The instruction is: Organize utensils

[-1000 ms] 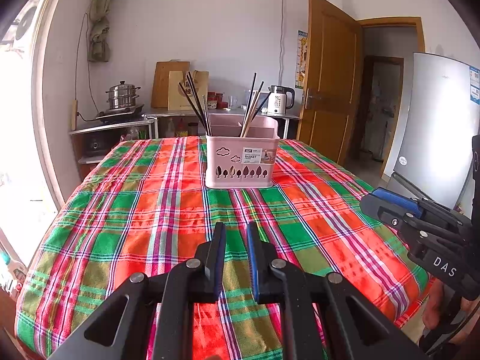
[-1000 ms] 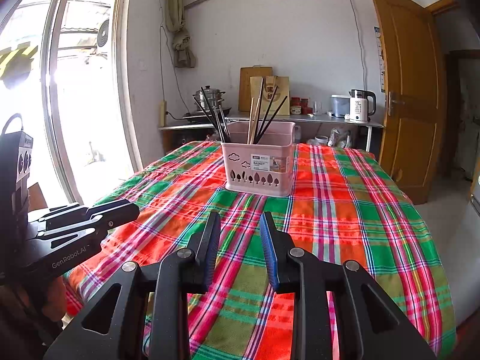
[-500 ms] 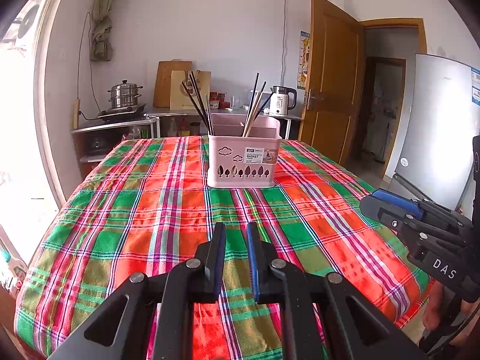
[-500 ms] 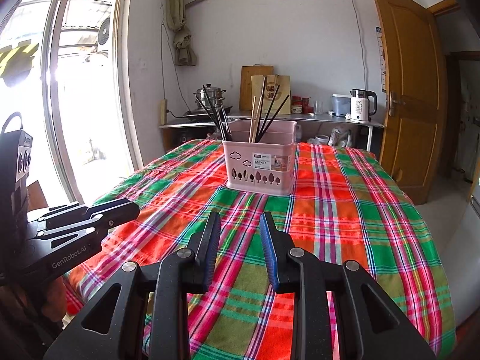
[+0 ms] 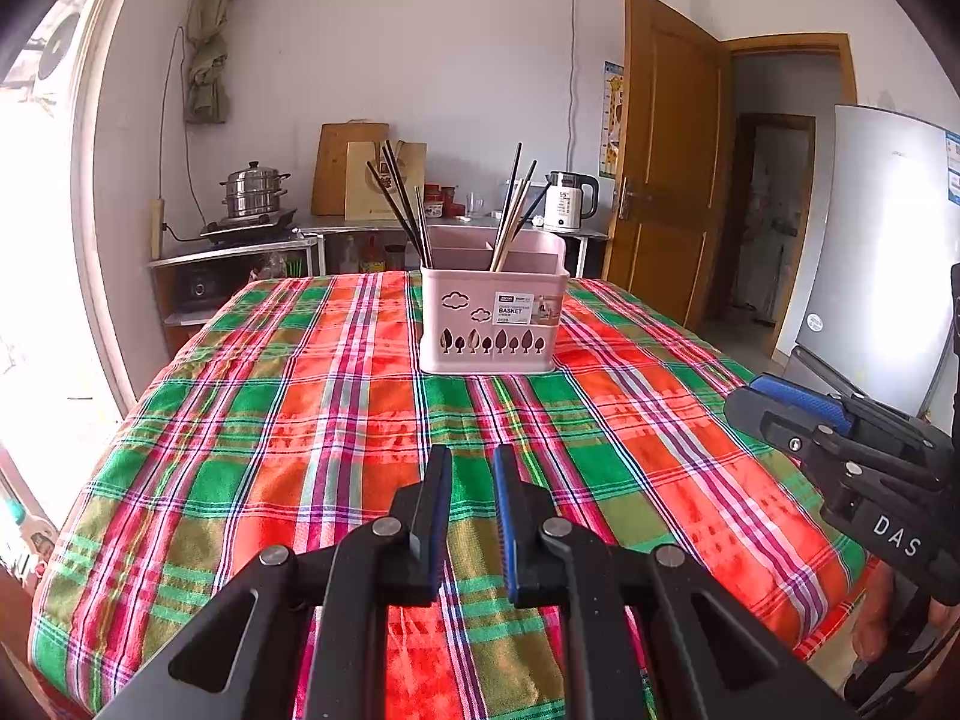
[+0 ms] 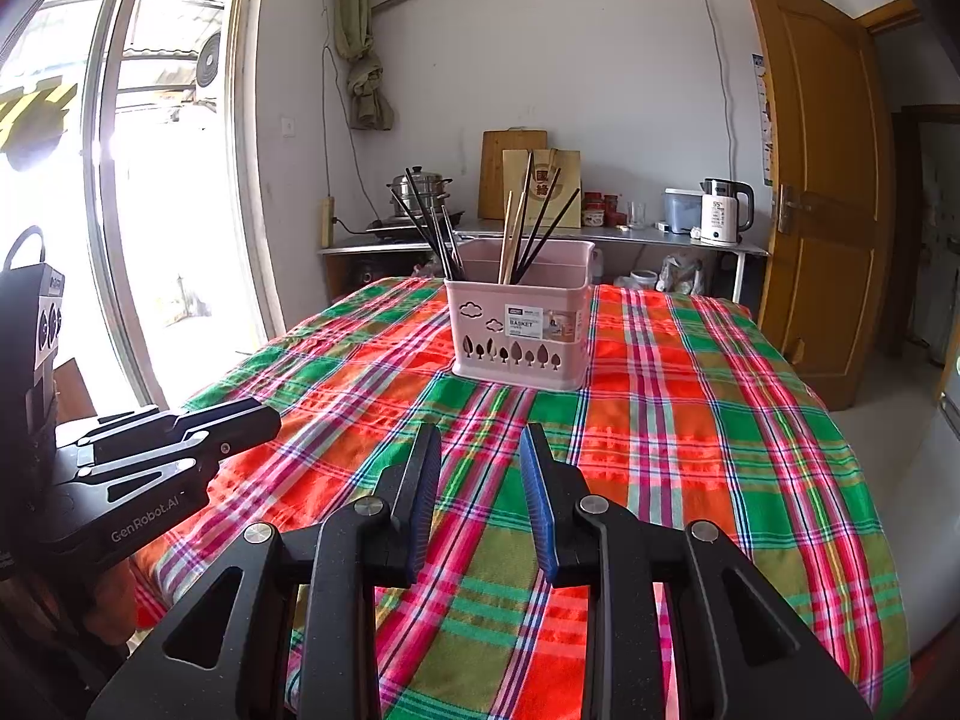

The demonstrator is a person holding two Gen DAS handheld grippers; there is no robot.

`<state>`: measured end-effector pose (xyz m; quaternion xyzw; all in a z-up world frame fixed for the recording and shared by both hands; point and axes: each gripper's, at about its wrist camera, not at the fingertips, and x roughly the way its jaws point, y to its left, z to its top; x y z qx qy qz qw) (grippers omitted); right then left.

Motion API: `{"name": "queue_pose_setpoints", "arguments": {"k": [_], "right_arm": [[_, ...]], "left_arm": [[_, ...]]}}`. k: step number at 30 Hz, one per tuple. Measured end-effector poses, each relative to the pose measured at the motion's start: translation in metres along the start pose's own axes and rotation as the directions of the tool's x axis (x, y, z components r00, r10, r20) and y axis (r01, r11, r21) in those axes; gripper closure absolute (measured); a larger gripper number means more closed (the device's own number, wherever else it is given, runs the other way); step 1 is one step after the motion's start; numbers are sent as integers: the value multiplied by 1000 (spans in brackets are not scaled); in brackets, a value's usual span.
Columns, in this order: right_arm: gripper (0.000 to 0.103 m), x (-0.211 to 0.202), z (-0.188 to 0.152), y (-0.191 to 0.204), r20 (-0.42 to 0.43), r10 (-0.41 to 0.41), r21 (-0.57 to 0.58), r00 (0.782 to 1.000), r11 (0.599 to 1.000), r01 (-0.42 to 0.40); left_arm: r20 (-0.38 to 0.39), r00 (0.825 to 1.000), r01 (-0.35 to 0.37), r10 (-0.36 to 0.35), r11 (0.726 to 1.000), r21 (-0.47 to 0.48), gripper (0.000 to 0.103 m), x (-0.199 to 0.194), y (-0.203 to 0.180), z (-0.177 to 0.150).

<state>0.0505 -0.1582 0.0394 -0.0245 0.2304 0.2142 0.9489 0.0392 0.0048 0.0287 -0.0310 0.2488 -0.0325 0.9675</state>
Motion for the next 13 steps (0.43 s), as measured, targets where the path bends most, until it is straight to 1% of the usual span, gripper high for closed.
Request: {"name": "queue_pose_setpoints", "arguments": {"k": [5,8,13], "right_arm": [[75,1,0,0,-1,-1,-1,1000,1000,1],[75,1,0,0,-1,-1,0,1000,1000,1],[75,1,0,0,-1,-2,-1,1000,1000,2]], "left_arm": [[4,1000,7,-7,1000,3,90,0,-1,-1],[-7,1000,26,-26,1000,-13,90,2,1,-3],[-9,1000,26,-26,1000,-16,90,4,3,-4]]}}
